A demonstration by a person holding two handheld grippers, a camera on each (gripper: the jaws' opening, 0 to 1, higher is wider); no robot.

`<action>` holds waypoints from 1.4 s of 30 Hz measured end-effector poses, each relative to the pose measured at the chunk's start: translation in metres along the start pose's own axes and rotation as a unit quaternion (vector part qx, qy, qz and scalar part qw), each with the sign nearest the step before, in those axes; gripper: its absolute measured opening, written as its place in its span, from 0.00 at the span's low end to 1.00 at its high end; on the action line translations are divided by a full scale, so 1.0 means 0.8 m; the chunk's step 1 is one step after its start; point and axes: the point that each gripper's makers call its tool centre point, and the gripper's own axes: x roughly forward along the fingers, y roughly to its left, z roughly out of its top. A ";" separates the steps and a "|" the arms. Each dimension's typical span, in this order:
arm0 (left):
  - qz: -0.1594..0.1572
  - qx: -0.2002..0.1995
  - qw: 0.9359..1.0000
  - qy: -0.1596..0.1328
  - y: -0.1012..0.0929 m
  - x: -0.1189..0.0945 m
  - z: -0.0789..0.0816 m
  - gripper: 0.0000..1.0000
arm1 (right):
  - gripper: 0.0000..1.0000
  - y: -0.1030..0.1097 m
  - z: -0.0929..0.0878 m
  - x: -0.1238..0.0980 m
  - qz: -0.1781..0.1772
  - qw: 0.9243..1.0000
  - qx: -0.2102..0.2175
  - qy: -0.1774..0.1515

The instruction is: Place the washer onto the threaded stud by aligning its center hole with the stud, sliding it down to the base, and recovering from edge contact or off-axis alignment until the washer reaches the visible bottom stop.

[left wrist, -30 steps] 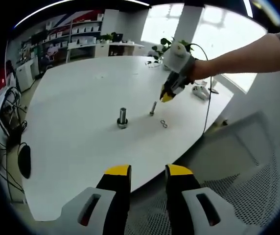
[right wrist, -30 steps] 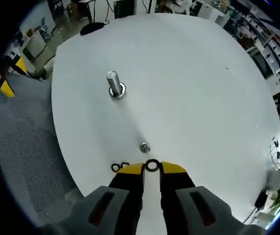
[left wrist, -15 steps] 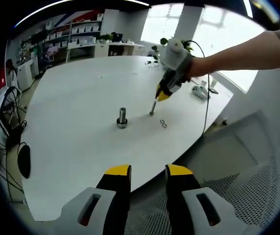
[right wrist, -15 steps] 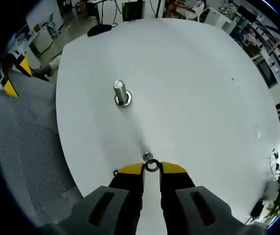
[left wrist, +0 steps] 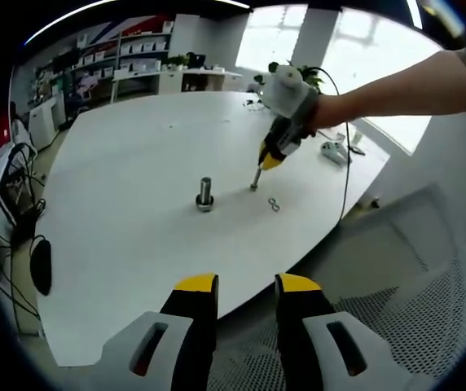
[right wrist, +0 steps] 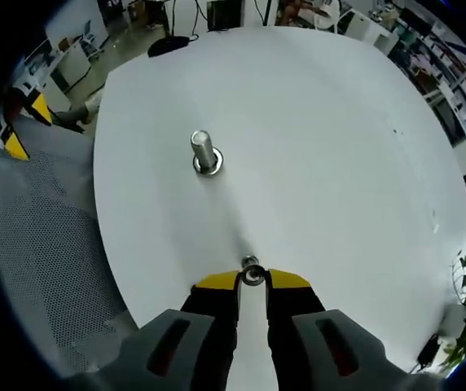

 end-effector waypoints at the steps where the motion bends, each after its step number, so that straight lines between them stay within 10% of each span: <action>1: 0.000 -0.001 1.000 0.000 0.000 0.000 0.000 0.26 | 0.14 0.000 -0.001 0.002 0.000 1.000 -0.001 0.002; 42: 0.004 -0.003 1.000 0.011 0.002 0.001 -0.005 0.25 | 0.14 -0.002 -0.019 0.052 0.006 0.999 -0.021 0.034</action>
